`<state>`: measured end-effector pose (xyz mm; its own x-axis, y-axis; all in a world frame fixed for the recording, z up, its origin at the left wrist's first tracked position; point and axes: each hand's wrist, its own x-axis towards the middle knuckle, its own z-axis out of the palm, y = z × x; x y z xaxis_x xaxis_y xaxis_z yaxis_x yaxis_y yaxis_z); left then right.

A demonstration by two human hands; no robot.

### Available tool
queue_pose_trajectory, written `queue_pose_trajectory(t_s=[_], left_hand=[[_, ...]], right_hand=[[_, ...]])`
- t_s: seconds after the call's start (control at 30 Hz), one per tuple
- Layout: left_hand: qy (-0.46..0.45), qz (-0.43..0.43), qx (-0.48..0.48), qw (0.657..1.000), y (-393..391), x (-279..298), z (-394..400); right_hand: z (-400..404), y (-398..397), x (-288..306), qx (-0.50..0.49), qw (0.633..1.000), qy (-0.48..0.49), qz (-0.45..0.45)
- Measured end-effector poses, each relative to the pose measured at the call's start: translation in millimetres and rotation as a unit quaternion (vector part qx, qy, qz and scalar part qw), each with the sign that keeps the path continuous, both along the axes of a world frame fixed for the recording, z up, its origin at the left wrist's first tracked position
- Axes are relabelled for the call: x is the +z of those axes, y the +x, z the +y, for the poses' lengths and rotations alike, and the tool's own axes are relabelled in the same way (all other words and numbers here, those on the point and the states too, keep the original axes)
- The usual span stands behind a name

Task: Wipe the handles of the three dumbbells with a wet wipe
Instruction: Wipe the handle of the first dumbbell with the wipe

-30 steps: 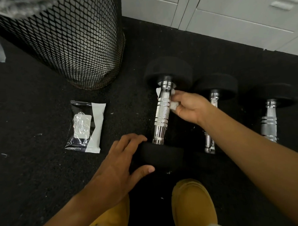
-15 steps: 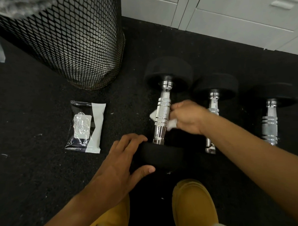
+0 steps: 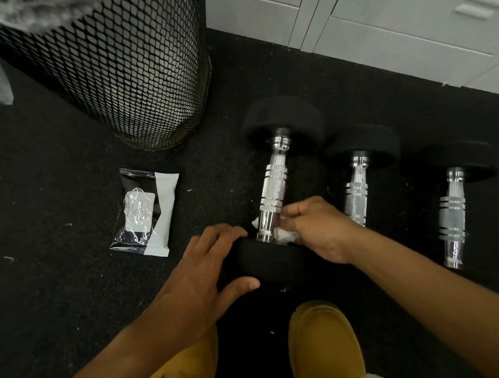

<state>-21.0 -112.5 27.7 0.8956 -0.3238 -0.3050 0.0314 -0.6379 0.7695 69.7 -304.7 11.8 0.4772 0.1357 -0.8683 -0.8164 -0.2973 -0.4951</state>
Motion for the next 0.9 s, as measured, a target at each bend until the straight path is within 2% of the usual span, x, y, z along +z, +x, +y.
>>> queue_pose_trajectory(t_s=[0.13,0.3,0.37,0.47,0.57,0.63,0.7,0.8,0.83,0.9], left_hand=[[-0.001,0.0,0.003,1.0,-1,1,-1],[-0.002,-0.002,0.003,1.0,0,0,0],[-0.001,-0.003,0.002,1.0,0,-1,1],[0.0,-0.003,0.001,1.0,0,-1,0],[0.001,-0.005,0.003,1.0,0,-1,-1],[-0.002,-0.003,0.005,1.0,0,-1,-1],[-0.005,-0.007,0.006,1.0,-1,-1,0],[-0.003,-0.009,0.005,1.0,-1,-2,0],[-0.001,-0.01,0.004,1.0,-1,-3,1],[0.003,-0.011,0.002,1.0,-1,-3,1]], right_hand=[[0,30,-3,-0.05,0.996,0.05,0.05],[2,69,6,-0.155,0.979,0.134,0.012],[2,74,5,-0.208,0.968,0.143,0.005],[2,67,6,-0.216,0.97,0.107,-0.034],[-1,50,9,-0.184,0.977,-0.034,-0.104],[-1,33,11,-0.104,0.976,-0.114,-0.154],[0,13,15,0.005,0.972,-0.167,-0.164],[2,-6,23,0.132,0.968,-0.175,-0.121],[3,-6,21,0.135,0.971,-0.164,-0.11],[7,5,16,0.079,0.986,-0.125,-0.072]])
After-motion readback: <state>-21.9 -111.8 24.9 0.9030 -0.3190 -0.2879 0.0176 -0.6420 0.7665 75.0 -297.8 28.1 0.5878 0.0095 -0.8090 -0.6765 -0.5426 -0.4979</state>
